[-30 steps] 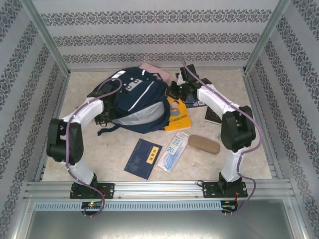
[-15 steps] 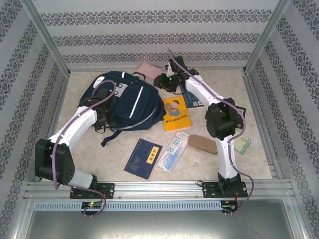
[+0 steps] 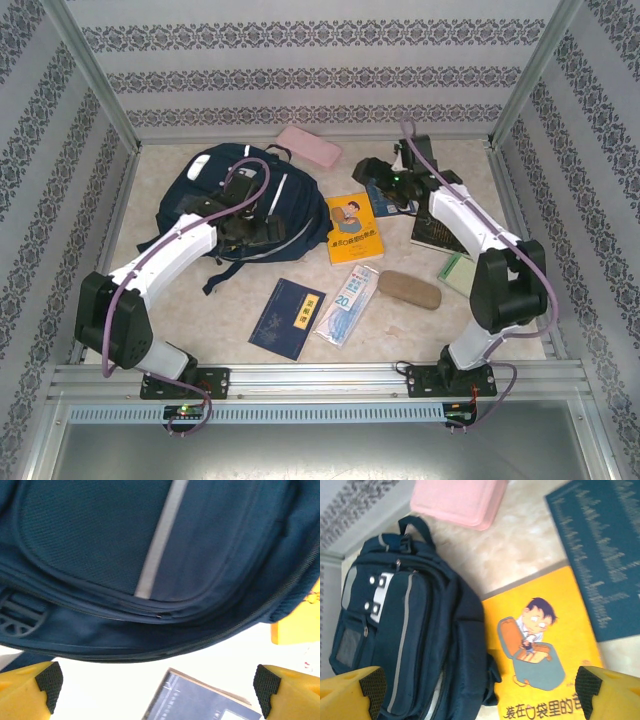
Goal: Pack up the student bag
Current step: Move the book to the bottom-center of the table.
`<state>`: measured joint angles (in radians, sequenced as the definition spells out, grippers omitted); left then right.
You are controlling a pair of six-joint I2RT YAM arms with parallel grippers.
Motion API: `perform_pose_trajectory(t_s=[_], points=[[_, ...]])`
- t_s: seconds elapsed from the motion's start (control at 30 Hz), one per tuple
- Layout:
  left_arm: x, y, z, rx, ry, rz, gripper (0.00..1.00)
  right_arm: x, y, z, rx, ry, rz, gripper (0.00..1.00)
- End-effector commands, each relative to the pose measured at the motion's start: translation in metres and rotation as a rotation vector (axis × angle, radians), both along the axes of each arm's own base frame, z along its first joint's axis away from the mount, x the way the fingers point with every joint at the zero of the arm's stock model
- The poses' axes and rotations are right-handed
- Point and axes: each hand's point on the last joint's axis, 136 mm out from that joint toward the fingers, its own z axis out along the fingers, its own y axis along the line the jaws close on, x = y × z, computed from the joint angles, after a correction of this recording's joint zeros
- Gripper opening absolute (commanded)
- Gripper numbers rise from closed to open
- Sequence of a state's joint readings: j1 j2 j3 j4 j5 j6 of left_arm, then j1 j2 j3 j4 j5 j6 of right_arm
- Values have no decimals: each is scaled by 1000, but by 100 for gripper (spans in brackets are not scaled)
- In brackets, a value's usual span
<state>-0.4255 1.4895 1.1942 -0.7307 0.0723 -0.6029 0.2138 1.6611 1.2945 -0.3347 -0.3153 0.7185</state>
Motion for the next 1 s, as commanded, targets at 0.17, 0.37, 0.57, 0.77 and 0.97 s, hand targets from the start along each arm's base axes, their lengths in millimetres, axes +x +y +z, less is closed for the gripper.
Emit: perform_pose_trajectory(t_s=[0.17, 0.37, 0.57, 0.77, 0.97], points=[[-15, -4, -7, 9, 5, -23, 100, -43, 23, 0, 22, -39, 116, 87], [-29, 21, -2, 90, -7, 27, 100, -113, 76, -33, -52, 46, 318, 39], [-38, 38, 6, 133, -22, 80, 100, -177, 115, -70, -102, 126, 438, 5], [-49, 41, 11, 107, -48, 69, 100, -225, 149, -99, -146, 174, 511, 0], [-64, 35, 1, 81, 11, -7, 100, -251, 167, -139, -237, 253, 502, 0]])
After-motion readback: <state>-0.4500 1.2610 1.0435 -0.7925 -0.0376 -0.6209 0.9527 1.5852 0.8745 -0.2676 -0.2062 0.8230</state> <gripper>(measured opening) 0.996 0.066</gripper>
